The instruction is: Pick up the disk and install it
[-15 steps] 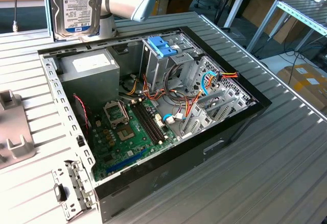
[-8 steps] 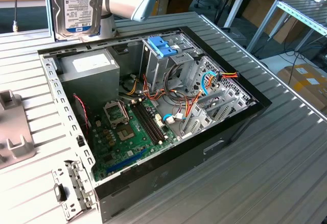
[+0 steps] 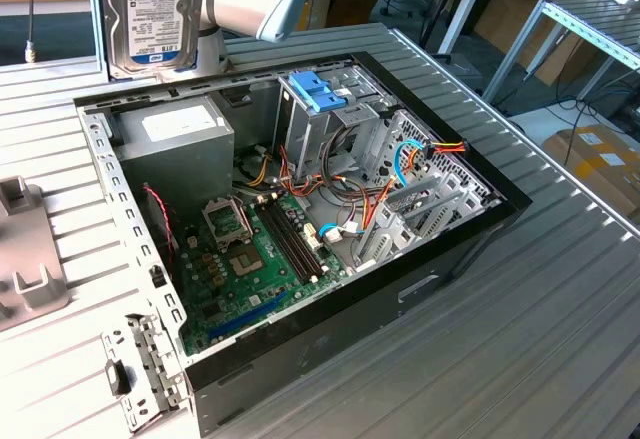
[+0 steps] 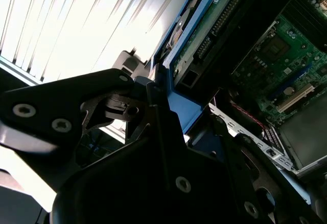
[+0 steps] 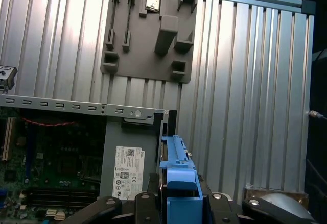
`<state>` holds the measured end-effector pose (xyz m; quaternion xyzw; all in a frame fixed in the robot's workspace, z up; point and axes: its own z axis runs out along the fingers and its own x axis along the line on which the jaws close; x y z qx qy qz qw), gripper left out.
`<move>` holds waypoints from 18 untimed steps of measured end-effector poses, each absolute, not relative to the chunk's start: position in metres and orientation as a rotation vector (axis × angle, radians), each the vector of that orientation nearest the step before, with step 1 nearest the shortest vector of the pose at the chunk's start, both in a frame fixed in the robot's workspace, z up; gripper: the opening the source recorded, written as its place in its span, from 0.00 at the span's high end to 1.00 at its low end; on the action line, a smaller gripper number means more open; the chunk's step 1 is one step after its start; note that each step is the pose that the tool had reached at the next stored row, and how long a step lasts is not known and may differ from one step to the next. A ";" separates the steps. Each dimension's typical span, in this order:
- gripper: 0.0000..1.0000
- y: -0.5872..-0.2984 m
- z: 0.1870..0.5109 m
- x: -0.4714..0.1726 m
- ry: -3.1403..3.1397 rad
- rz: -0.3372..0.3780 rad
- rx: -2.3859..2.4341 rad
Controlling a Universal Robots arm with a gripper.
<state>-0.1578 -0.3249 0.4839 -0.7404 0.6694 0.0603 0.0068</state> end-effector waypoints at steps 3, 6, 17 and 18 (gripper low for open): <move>0.63 -0.325 0.484 -0.157 2.094 0.189 -2.316; 0.63 -0.325 0.484 -0.156 2.094 0.189 -2.316; 0.63 -0.325 0.483 -0.149 2.094 0.188 -2.316; 0.63 -0.325 0.483 -0.149 2.094 0.189 -2.316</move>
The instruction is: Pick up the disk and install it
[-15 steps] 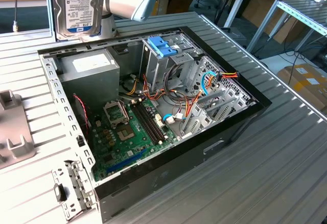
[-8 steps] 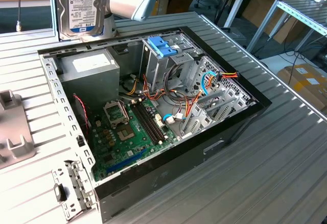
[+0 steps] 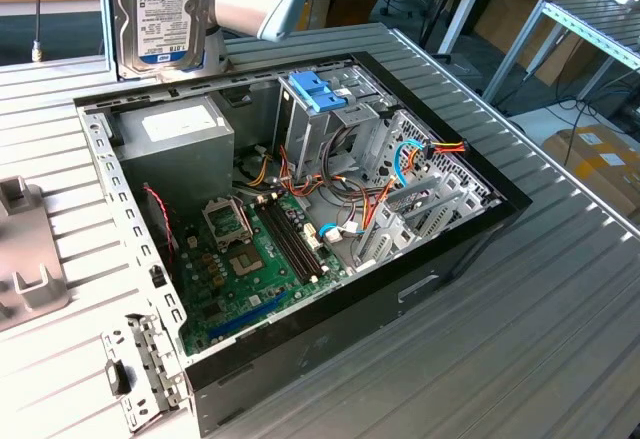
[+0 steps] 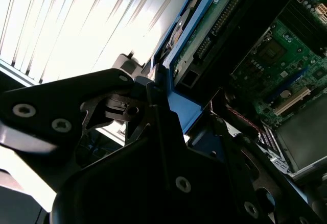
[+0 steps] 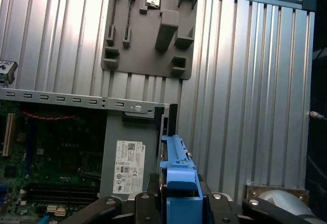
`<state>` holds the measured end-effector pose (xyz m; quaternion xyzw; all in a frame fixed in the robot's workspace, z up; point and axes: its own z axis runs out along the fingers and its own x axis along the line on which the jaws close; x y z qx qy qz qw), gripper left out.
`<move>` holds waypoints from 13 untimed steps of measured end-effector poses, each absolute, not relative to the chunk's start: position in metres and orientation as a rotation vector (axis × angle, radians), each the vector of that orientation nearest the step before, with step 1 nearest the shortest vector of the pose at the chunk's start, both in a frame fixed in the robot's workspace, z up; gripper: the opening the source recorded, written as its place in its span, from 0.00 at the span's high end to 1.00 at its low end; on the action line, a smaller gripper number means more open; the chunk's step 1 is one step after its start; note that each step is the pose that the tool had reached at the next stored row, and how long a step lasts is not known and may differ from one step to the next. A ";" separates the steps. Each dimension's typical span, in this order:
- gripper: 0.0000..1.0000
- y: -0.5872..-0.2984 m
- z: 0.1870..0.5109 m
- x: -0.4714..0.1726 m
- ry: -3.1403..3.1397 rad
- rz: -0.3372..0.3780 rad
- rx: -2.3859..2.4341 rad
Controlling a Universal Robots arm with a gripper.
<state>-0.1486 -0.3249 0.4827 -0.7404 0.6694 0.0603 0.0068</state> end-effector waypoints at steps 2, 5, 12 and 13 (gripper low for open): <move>0.63 -0.325 0.483 -0.148 2.094 0.189 -2.316; 0.63 -0.325 0.482 -0.145 2.094 0.189 -2.316; 0.63 -0.325 0.482 -0.144 2.094 0.189 -2.316; 0.63 -0.325 0.482 -0.144 2.094 0.189 -2.316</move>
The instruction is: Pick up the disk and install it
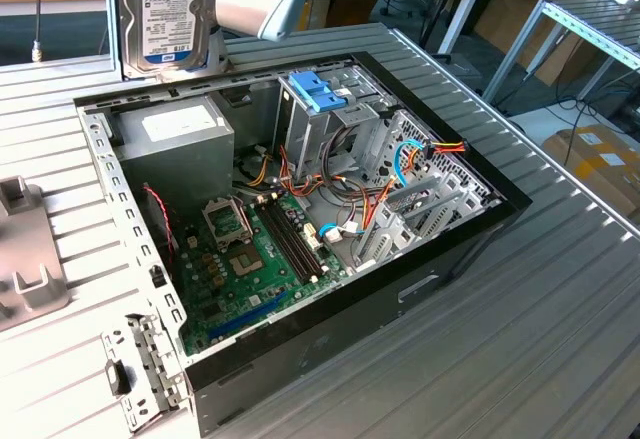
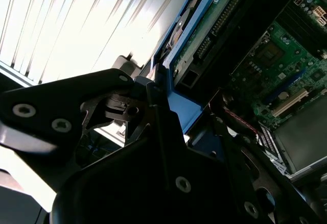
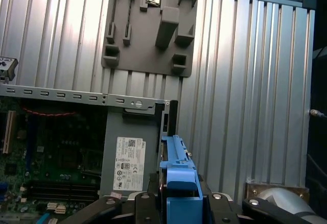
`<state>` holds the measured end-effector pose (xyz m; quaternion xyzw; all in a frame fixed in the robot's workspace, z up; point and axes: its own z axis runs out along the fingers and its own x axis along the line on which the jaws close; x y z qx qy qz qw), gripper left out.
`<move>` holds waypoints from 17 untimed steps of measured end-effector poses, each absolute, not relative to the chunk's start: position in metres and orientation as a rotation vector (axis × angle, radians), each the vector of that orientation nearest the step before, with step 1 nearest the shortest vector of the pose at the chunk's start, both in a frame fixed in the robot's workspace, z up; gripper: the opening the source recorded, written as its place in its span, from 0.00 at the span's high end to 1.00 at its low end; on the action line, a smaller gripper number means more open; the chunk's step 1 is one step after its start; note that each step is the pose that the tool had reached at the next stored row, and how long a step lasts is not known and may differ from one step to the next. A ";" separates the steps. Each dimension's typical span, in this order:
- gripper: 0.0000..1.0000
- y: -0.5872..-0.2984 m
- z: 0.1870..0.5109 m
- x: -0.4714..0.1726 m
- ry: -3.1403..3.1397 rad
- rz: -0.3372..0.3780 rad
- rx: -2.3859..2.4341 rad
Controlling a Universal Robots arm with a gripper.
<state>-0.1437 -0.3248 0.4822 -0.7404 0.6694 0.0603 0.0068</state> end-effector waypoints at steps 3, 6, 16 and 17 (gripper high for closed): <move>0.63 -0.325 0.482 -0.143 2.094 0.189 -2.316; 0.63 -0.325 0.482 -0.142 2.094 0.189 -2.316; 0.63 -0.325 0.481 -0.136 2.094 0.189 -2.316; 0.63 -0.325 0.481 -0.136 2.094 0.189 -2.316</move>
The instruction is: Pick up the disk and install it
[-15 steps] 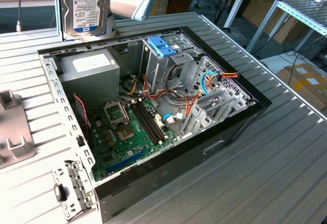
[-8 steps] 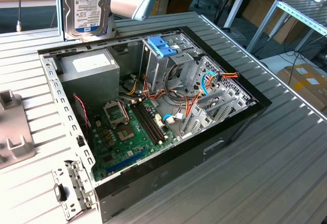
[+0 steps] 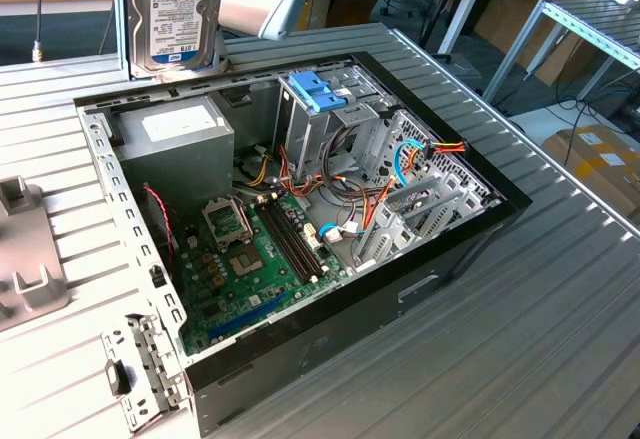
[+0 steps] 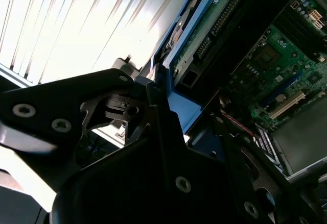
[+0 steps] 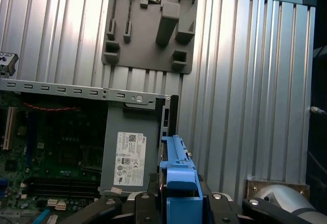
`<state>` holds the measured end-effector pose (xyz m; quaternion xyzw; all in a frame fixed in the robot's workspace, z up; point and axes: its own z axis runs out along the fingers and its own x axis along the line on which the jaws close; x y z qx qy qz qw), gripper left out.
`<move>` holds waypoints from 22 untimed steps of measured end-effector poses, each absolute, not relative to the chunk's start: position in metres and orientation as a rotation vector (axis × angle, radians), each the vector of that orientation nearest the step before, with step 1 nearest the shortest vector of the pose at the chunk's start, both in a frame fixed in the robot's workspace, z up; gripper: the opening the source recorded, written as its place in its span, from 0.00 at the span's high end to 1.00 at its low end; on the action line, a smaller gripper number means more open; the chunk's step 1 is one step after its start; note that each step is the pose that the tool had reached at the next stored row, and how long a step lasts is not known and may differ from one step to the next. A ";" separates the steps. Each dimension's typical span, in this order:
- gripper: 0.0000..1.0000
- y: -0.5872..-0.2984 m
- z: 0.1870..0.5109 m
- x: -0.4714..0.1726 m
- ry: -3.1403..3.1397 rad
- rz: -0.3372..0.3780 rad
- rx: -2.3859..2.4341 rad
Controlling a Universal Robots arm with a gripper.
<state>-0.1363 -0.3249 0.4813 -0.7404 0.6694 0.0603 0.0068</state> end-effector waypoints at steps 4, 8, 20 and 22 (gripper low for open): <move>0.63 -0.325 0.481 -0.135 2.094 0.189 -2.316; 0.63 -0.325 0.481 -0.135 2.094 0.189 -2.316; 0.63 -0.325 0.481 -0.132 2.094 0.189 -2.316; 0.63 -0.325 0.481 -0.132 2.094 0.189 -2.316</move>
